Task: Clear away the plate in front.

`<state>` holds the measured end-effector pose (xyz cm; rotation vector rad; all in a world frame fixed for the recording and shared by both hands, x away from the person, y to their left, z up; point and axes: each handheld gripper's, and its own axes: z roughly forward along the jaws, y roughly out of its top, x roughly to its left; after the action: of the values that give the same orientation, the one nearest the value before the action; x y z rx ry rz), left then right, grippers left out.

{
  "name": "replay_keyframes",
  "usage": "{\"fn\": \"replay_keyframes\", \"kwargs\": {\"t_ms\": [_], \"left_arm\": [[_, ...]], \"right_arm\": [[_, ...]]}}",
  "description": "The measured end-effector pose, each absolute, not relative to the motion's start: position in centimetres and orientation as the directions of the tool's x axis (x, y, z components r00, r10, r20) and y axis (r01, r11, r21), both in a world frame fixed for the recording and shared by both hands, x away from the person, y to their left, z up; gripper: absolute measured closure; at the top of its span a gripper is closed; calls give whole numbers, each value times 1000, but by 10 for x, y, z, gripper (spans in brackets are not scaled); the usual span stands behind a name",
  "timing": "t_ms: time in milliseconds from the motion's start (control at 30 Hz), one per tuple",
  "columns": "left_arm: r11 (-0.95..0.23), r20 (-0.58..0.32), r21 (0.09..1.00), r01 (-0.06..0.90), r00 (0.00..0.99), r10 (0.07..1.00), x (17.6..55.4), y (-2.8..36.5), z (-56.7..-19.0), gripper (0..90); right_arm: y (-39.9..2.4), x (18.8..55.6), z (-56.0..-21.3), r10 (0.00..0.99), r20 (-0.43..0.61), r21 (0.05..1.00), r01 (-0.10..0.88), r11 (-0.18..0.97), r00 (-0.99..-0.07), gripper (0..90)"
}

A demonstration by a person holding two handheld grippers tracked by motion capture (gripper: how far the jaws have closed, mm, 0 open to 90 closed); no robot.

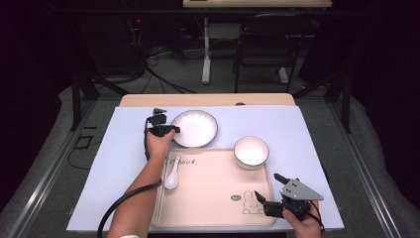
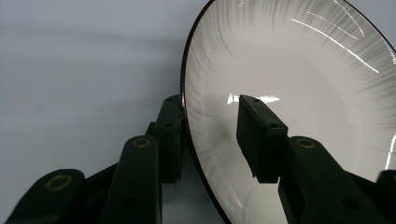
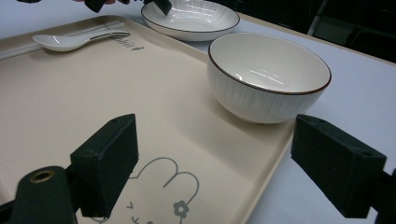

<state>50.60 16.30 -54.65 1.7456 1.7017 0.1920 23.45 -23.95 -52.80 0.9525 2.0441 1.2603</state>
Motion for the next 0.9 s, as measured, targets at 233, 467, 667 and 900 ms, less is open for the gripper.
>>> {"fn": "replay_keyframes", "kwargs": {"t_ms": [233, 467, 667, 900], "left_arm": [[92, -347, 552, 829, 127, 929, 507, 163, -549, 646], [92, -345, 551, 829, 126, 930, 507, 163, -549, 656], [103, -353, 547, 831, 117, 928, 508, 164, -548, 677], [123, -365, 535, 836, 97, 926, 507, 166, -544, 731]], "right_arm": [[-240, 234, -528, 798, -88, 909, 280, 309, -597, 146], [-239, 235, -528, 796, -90, 908, 279, 313, -598, 146], [-240, 235, -528, 799, -87, 909, 281, 309, -595, 146], [-240, 235, -528, 799, -87, 908, 282, 309, -595, 146]]}}
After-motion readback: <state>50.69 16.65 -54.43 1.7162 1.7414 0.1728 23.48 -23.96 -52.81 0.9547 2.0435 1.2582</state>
